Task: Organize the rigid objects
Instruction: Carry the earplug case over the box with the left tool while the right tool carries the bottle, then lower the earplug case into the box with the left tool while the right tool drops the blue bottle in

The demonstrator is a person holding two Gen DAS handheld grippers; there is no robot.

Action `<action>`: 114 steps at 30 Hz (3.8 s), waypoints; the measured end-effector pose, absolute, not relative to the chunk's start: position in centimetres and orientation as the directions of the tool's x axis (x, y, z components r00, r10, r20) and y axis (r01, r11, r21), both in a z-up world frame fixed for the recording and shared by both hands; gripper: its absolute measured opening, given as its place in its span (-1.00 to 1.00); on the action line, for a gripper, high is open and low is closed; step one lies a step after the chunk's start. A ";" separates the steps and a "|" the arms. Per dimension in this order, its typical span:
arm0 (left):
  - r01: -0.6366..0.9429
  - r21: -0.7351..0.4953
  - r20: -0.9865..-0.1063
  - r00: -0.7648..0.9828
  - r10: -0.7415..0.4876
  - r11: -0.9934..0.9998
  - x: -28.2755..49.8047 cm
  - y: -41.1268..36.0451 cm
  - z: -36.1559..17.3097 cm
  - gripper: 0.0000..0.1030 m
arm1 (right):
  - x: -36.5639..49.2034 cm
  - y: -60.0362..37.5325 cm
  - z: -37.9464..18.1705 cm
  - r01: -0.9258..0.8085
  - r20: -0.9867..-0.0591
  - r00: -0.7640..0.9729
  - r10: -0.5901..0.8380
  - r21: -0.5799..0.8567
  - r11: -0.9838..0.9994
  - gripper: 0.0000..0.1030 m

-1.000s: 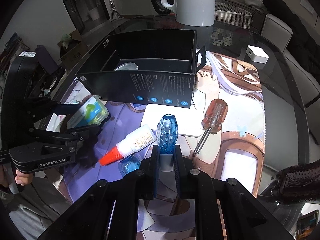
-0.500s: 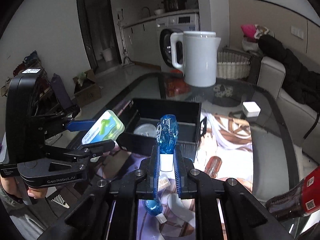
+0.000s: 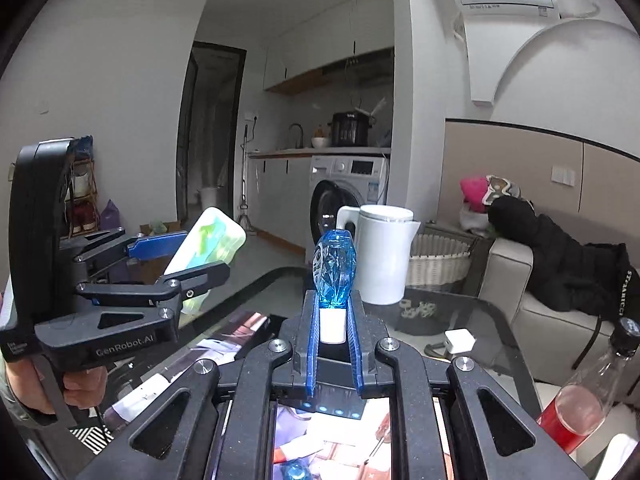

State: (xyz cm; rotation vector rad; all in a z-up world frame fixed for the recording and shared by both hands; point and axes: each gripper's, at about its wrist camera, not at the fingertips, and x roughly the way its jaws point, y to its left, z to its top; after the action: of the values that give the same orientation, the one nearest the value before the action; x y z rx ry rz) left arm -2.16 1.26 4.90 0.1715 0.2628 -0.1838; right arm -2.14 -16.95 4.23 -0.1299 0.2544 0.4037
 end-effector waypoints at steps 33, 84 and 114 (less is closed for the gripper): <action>0.075 -0.034 -0.307 0.948 -0.082 0.997 5.4 1.8 4.5 0.07 | 5.6 -14.5 6.6 -0.281 -0.240 0.931 0.275 0.008 0.960 -0.75; 0.137 0.107 -0.789 0.615 0.000 0.985 13.6 -1.7 -6.7 0.07 | 16.1 -14.1 -6.1 -0.288 -0.765 0.574 0.292 0.145 0.947 -0.75; 0.195 0.080 -0.729 0.681 -0.076 0.977 9.5 -0.8 -3.1 0.34 | 13.4 -17.0 -4.1 -0.325 -0.777 0.555 0.298 0.127 0.937 -0.66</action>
State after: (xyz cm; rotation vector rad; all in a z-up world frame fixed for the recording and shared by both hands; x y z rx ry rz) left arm 9.54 -0.83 -3.15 0.1564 0.8086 -0.1531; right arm 13.36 -16.97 -4.12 -0.0328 0.9112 0.3677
